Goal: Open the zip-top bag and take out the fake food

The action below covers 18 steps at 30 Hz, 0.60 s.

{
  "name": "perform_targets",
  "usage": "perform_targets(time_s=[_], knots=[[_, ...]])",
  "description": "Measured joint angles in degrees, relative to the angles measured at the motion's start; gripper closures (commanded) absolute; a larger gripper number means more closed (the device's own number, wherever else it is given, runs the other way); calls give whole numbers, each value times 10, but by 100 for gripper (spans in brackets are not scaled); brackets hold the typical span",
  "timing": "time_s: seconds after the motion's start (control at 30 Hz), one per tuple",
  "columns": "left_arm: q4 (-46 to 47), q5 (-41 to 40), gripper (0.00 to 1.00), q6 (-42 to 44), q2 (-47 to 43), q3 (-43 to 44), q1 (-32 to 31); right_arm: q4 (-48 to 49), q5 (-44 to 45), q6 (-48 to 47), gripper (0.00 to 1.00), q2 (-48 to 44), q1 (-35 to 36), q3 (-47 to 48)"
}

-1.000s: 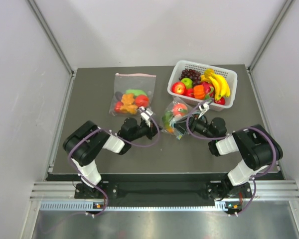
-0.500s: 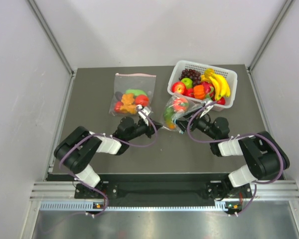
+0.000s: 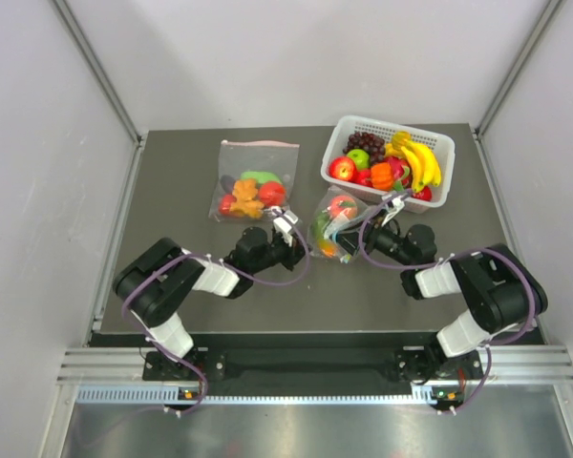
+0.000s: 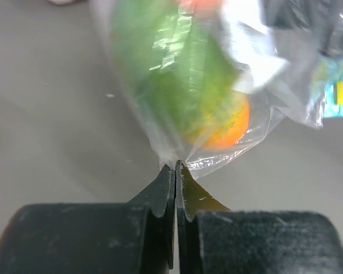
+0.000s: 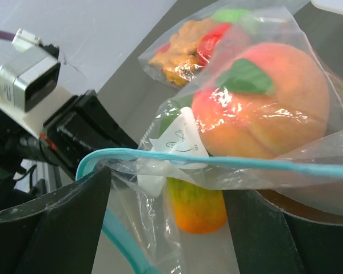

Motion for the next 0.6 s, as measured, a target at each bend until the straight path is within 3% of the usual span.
perform_targets(time_s=[0.13, 0.3, 0.6], knots=[[-11, -17, 100, 10, 10, 16, -26, 0, 14, 15, 24, 4, 1, 5], [-16, -49, 100, 27, 13, 28, -39, 2, 40, 16, 38, 2, 6, 15], [-31, -101, 100, 54, 34, 43, -61, -14, 86, -8, 46, -31, 6, 50]])
